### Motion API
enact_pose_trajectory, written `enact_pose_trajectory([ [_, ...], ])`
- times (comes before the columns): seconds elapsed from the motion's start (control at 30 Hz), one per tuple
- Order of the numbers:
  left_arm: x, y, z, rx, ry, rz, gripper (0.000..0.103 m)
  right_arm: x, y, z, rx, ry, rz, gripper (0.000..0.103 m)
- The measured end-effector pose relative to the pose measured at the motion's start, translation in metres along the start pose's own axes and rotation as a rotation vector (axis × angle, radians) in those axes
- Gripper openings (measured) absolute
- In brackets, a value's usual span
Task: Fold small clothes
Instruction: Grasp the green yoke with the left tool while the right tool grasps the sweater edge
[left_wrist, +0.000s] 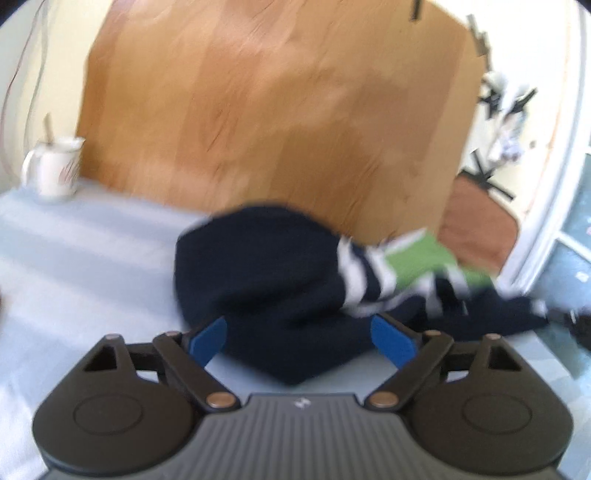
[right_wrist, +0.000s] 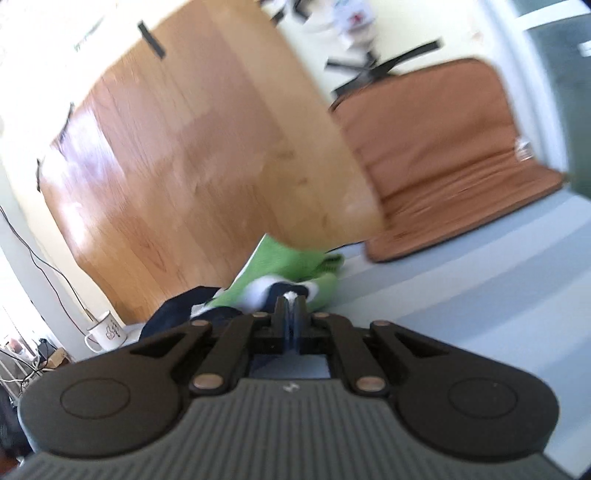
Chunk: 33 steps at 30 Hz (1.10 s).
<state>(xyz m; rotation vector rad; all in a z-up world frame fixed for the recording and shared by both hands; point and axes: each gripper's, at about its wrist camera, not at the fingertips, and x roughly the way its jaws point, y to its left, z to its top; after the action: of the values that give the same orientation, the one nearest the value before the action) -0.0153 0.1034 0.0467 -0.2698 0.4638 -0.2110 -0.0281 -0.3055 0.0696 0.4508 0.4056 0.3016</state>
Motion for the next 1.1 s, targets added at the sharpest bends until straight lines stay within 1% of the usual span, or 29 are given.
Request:
enact_pose_trajectory([
  [0.07, 0.000, -0.009, 0.011, 0.037, -0.019, 0.001, 0.091, -0.024, -0.008, -0.007, -0.023, -0.015, -0.015, 0.004],
  [0.13, 0.005, -0.016, 0.020, 0.073, -0.017, -0.009, 0.095, -0.050, -0.014, -0.016, -0.075, -0.084, -0.105, 0.002],
  [0.17, 0.008, -0.021, 0.022, 0.093, -0.007, -0.018, 0.098, -0.061, -0.021, -0.015, -0.070, -0.115, -0.123, 0.003],
  [0.23, 0.017, -0.033, 0.023, 0.137, 0.021, -0.016, 0.099, -0.076, -0.042, -0.011, -0.013, -0.141, -0.129, 0.003],
  [0.3, 0.030, -0.045, 0.026, 0.177, 0.037, -0.006, 0.099, -0.078, -0.059, -0.006, 0.043, -0.134, -0.144, 0.007],
  [0.33, 0.035, -0.051, 0.028, 0.188, 0.036, -0.004, 0.099, -0.073, -0.063, -0.002, 0.061, -0.116, -0.141, 0.007],
  [0.4, 0.051, -0.070, 0.037, 0.210, 0.053, -0.018, 0.099, -0.054, -0.063, 0.000, 0.076, -0.072, -0.110, 0.009],
  [0.43, 0.060, -0.082, 0.040, 0.237, 0.069, -0.033, 0.098, -0.045, -0.060, -0.001, 0.084, -0.057, -0.085, 0.013],
  [0.5, 0.080, -0.116, 0.041, 0.339, 0.090, -0.049, 0.096, -0.029, -0.055, -0.006, 0.100, -0.026, -0.020, 0.025],
  [0.57, 0.099, -0.147, 0.035, 0.430, 0.132, -0.086, 0.093, -0.014, -0.048, -0.011, 0.121, -0.005, 0.022, 0.066],
  [0.6, 0.109, -0.162, 0.031, 0.481, 0.162, -0.111, 0.092, -0.003, -0.045, -0.015, 0.127, 0.001, 0.038, 0.070],
  [0.63, 0.118, -0.173, 0.026, 0.524, 0.182, -0.116, 0.087, -0.002, -0.044, -0.019, 0.126, 0.007, 0.051, 0.072],
  [0.67, 0.128, -0.183, 0.020, 0.569, 0.200, -0.100, 0.080, 0.005, -0.043, -0.021, 0.126, 0.026, 0.060, 0.074],
  [0.7, 0.142, -0.192, 0.013, 0.620, 0.223, -0.064, 0.054, 0.014, -0.043, -0.023, 0.130, 0.046, 0.063, 0.074],
  [0.73, 0.155, -0.198, 0.008, 0.661, 0.248, -0.022, 0.038, 0.020, -0.043, -0.026, 0.137, 0.064, 0.070, 0.075],
  [0.77, 0.168, -0.199, 0.005, 0.681, 0.276, 0.026, 0.017, 0.027, -0.042, -0.029, 0.136, 0.088, 0.079, 0.070],
  [0.8, 0.175, -0.197, 0.008, 0.662, 0.280, 0.048, 0.014, 0.035, -0.038, -0.031, 0.112, 0.113, 0.078, 0.057],
  [0.83, 0.172, -0.191, 0.015, 0.622, 0.260, 0.047, 0.011, 0.035, -0.034, -0.031, 0.075, 0.121, 0.057, 0.011],
  [0.87, 0.163, -0.183, 0.025, 0.576, 0.221, 0.046, 0.010, 0.034, -0.031, -0.030, 0.044, 0.122, 0.047, 0.012],
  [0.9, 0.147, -0.173, 0.039, 0.526, 0.164, 0.052, 0.009, 0.029, -0.029, -0.028, 0.034, 0.097, 0.063, 0.012],
  [0.97, 0.114, -0.148, 0.065, 0.421, 0.077, 0.054, 0.009, 0.016, -0.026, -0.022, 0.011, 0.056, 0.094, 0.012],
  [1.03, 0.074, -0.111, 0.091, 0.273, 0.014, 0.038, 0.009, 0.004, -0.020, -0.014, -0.023, 0.039, 0.115, 0.012],
  [1.1, 0.029, -0.076, 0.108, 0.155, -0.047, 0.022, 0.009, -0.010, -0.012, -0.007, -0.042, 0.029, 0.167, 0.012],
])
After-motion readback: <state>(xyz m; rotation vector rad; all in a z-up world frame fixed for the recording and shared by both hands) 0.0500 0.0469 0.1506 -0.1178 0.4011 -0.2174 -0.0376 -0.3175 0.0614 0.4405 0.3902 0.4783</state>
